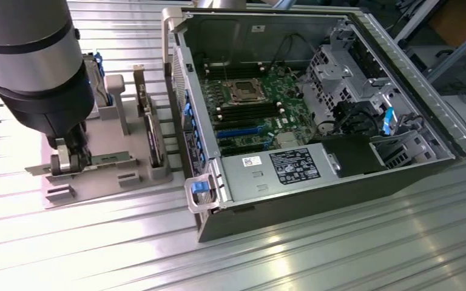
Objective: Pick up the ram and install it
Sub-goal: 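Pick up the ram and move it above insertion slot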
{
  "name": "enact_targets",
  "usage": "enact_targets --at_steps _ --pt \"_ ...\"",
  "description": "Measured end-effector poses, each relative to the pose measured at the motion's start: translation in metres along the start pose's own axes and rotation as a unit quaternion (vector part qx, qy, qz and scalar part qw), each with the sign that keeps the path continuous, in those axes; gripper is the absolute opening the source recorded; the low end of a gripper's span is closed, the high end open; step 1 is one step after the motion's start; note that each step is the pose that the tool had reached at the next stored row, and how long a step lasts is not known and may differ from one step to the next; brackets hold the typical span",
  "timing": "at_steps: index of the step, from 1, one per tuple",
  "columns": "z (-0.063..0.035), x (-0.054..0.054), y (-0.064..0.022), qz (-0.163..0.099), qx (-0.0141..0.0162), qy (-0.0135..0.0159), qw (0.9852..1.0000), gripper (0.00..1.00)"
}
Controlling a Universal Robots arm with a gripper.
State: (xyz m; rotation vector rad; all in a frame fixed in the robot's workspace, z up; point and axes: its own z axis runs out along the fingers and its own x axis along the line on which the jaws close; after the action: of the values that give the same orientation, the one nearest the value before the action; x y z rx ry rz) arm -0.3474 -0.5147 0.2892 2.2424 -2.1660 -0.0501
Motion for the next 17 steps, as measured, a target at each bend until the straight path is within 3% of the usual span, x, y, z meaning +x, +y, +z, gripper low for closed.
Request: enact_targets --at_steps 6,17 --pt "-0.0162 0.000 0.0006 0.000 0.0000 0.0000 1.0000 0.13" --pt "-0.0620 0.000 0.0024 0.000 0.0000 0.0000 1.0000 0.13"
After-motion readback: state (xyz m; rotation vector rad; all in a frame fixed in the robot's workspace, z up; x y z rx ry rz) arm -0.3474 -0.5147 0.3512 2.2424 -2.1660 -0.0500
